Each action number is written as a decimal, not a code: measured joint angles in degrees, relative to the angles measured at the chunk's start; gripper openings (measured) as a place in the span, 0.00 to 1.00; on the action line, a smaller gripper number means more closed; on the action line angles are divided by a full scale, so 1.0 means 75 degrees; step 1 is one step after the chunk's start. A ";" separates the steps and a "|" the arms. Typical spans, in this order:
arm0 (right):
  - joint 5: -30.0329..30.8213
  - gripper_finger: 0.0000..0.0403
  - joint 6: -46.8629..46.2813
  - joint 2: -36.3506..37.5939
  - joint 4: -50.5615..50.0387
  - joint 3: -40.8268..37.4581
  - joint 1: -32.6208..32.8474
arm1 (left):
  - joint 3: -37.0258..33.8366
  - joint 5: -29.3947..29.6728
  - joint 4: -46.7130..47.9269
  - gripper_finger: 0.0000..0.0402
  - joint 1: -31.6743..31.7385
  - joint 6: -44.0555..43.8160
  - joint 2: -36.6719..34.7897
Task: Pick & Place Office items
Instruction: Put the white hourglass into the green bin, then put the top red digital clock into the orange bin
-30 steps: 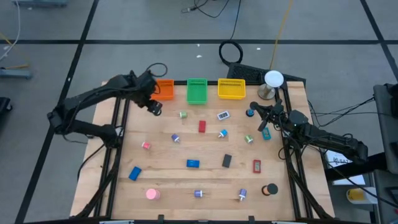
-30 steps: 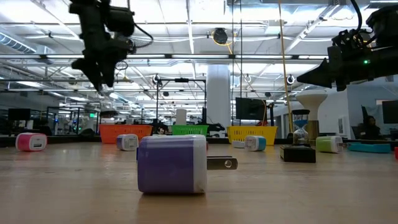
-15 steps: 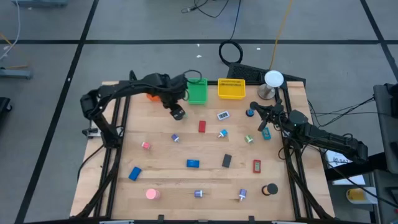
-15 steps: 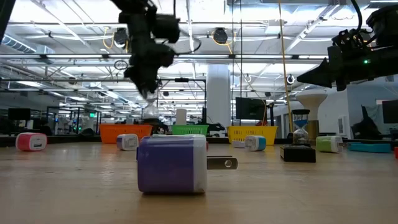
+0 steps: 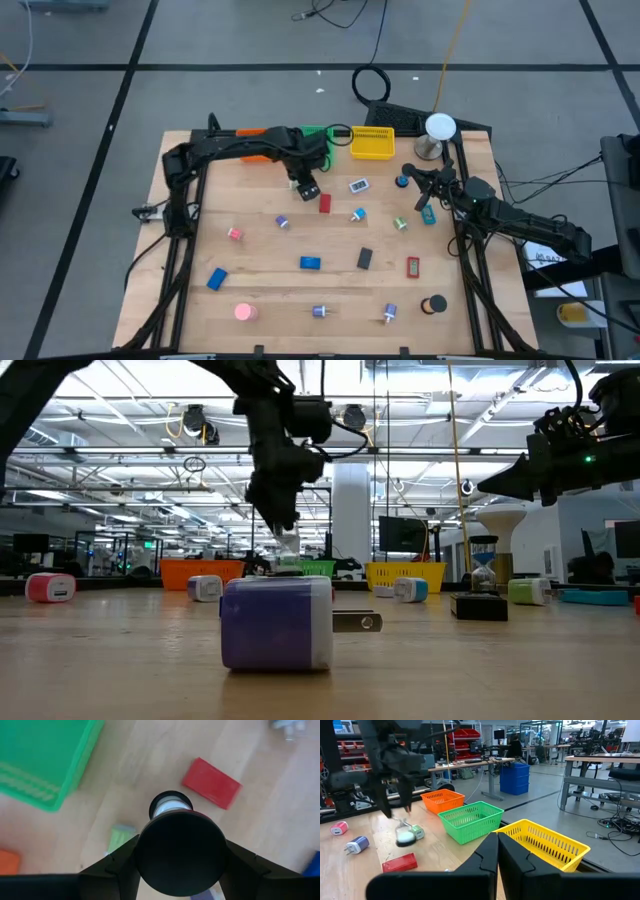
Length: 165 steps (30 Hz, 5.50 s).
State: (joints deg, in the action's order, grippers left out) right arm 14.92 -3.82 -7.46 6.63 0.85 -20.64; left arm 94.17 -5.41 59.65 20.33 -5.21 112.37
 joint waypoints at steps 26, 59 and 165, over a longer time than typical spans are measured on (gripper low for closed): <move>-0.0002 0.00 0.0000 0.0000 -0.0002 0.0001 0.0000 | 0.0148 0.0375 -0.0451 0.78 -0.0012 0.0436 0.0149; -0.0001 0.00 0.0000 -0.0001 -0.0001 0.0001 0.0000 | 0.0142 0.0706 -0.0658 0.77 -0.0121 0.0629 0.0207; -0.0003 0.00 0.0001 0.0000 0.0000 0.0001 0.0000 | -0.2994 0.0638 -0.5759 0.26 0.1414 0.1222 -0.2851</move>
State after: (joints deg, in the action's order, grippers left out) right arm 14.90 -3.81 -7.46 6.63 0.86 -20.64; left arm 71.72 -0.62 16.46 30.94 3.96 90.99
